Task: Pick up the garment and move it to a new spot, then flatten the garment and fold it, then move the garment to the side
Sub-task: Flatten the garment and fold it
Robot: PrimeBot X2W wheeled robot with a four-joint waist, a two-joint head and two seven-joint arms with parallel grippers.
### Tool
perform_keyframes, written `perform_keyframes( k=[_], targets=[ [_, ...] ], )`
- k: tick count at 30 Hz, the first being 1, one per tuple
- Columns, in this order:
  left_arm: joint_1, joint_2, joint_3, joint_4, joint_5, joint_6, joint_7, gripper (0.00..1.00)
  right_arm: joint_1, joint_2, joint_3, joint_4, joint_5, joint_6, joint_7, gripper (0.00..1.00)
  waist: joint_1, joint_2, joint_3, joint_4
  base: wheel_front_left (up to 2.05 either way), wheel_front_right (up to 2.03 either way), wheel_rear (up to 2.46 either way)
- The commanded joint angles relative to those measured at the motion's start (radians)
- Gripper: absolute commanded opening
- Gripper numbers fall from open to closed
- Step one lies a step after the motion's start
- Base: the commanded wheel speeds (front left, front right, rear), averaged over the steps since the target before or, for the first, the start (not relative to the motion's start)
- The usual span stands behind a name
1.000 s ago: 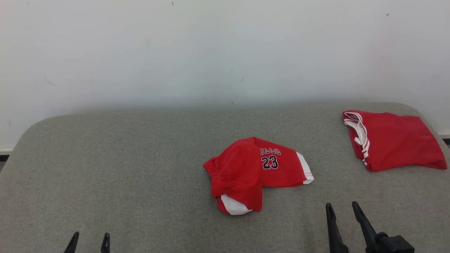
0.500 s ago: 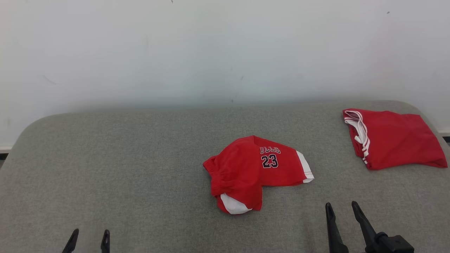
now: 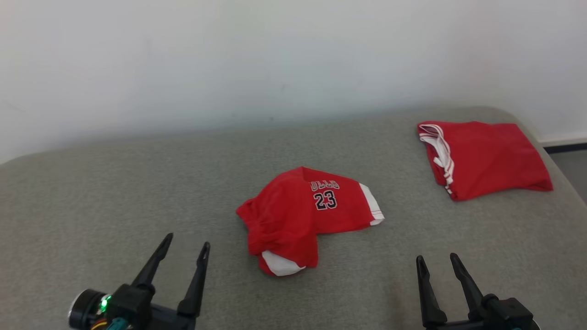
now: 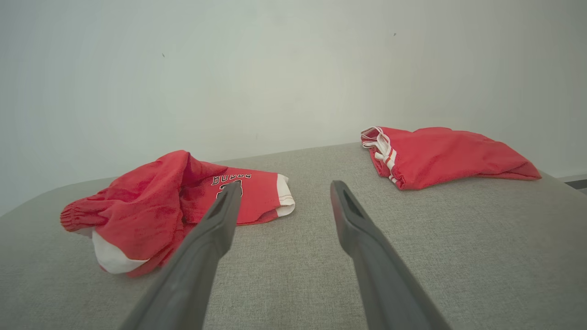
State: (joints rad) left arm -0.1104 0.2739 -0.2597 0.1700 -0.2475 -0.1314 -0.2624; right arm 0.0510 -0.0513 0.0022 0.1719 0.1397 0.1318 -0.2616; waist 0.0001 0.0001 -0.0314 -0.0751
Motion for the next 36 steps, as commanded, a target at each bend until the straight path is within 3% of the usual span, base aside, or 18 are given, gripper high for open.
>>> perform_keyframes(
  k=[1, 9, 20, 21, 22, 23, 30, 36],
  targets=[
    [-0.032, 0.001, -0.027, 0.019, -0.021, 0.003, -0.003, 1.00, -0.012, 0.002, -0.001, -0.001, 0.008, -0.003, -0.004, 1.00, -0.0001, -0.0001, 0.042, -0.062, 0.00, 0.00, 0.00],
    [-0.125, 0.029, -0.123, 0.136, -0.092, 0.003, -0.003, 1.00, -0.038, 0.003, -0.010, -0.011, 0.022, -0.003, -0.004, 1.00, -0.0001, -0.0001, 0.121, -0.165, 0.00, 0.00, 0.00],
    [-0.216, 0.053, -0.246, 0.326, -0.204, 0.003, -0.003, 1.00, -0.067, 0.003, -0.010, -0.015, 0.034, -0.003, -0.004, 1.00, -0.0001, -0.0001, 0.155, -0.216, 0.00, 0.00, 0.00],
    [-0.222, 0.054, -0.254, 0.329, -0.215, 0.003, -0.003, 0.67, -0.065, 0.003, -0.012, -0.015, 0.033, -0.003, -0.004, 1.00, -0.0001, -0.0001, 0.154, -0.217, 0.00, 0.00, 0.00],
    [-0.222, 0.054, -0.254, 0.329, -0.215, 0.003, -0.003, 0.67, -0.065, 0.003, -0.012, -0.015, 0.033, -0.003, -0.004, 1.00, -0.0001, -0.0001, 0.154, -0.217, 0.00, 0.00, 0.00],
    [-0.231, 0.055, -0.260, 0.323, -0.219, 0.003, -0.003, 0.00, -0.063, 0.003, -0.013, -0.016, 0.031, -0.003, -0.004, 1.00, -0.0001, -0.0001, 0.151, -0.217, 0.00, 0.00, 0.00],
    [-0.249, 0.048, -0.273, 0.222, -0.195, 0.003, -0.003, 0.00, -0.037, 0.003, -0.021, -0.017, 0.011, -0.003, -0.004, 1.00, -0.0001, -0.0001, 0.108, -0.179, 0.00, 0.00, 0.00],
    [-0.214, 0.047, -0.322, 0.103, -0.164, 0.003, -0.003, 0.00, -0.007, 0.003, -0.019, -0.009, 0.009, -0.003, -0.004, 1.00, -0.0001, -0.0001, 0.051, -0.093, 0.00, 0.00, 0.00]
  ],
)
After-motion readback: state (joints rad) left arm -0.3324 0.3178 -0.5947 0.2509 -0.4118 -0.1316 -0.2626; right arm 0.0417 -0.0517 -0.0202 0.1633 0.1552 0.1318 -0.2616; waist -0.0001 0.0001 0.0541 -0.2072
